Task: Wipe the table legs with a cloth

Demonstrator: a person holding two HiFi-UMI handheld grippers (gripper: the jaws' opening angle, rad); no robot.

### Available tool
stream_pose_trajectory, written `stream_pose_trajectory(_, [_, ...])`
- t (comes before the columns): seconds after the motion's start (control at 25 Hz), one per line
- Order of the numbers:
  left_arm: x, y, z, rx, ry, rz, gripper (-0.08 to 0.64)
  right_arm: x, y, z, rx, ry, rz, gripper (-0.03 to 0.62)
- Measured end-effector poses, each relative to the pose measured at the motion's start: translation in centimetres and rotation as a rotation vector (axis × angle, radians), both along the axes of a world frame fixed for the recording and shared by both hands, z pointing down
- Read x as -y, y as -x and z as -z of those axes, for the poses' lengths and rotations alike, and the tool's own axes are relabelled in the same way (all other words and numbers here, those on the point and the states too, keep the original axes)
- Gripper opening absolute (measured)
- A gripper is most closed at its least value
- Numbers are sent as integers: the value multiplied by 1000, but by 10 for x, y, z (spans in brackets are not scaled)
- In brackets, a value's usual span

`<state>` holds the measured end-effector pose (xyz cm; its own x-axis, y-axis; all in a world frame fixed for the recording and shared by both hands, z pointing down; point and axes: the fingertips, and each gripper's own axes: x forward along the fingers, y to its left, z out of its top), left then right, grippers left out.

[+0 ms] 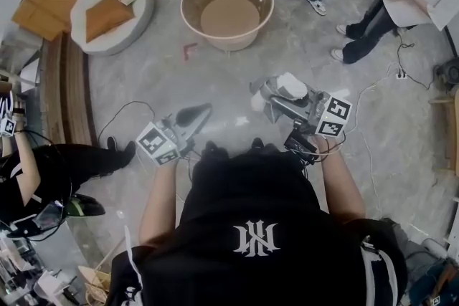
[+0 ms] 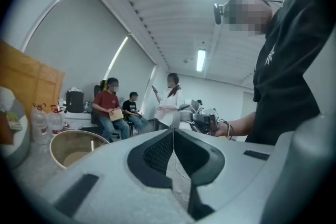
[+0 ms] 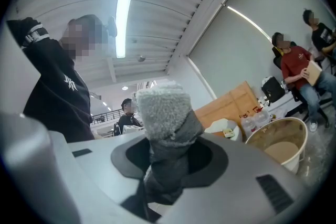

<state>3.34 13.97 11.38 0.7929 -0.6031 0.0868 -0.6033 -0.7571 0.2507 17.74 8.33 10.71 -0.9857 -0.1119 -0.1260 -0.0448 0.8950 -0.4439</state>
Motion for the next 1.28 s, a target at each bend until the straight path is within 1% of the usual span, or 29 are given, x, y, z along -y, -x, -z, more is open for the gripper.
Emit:
stream_pose_trajectory(0.2, [-2,-29,1,5,1,33,6,-2,-16,-18,12,58,50,126])
stream_pose_trajectory(0.4, [-4,-31,7,-3,-5,72,6,-3,-10,-31,10,96,90,126])
stream_pose_trajectory(0.56, [-3,-44,-2,-1,9,47,6,-9,-6,-26,1,51,124,126])
stream_pose_trajectory(0.64, [1,-48,1,1,-10,34,6,-10,-4,-19,25,43,127,126])
stream_pose_trajectory(0.76, [7,-44,6,-21,-23,44,6,-13,6,-11,58,51,160,126])
stream_pose_trajectory(0.84, [3,-40,2,-28,-9,41,6,-19,13,-10,32,37,175,126])
stream_pose_trajectory(0.92, [-5,-38,-4,-7,0,16,6,-23,17,-11,6,30,180,126])
stream_pose_trajectory(1.04, [-7,-44,-3,31,-5,-32,6,-16,6,-12,9,75,158,127])
stream_pose_trajectory(1.12, [-3,-50,5,13,-27,-45,6,-11,-4,-18,-7,97,143,127])
stream_pose_trajectory(1.2, [0,-54,11,-3,-37,-41,8,-13,-7,-23,-31,87,153,127])
stream_pose_trajectory(1.28, [-1,-55,8,12,-28,-40,6,-19,-3,-21,-37,67,176,127])
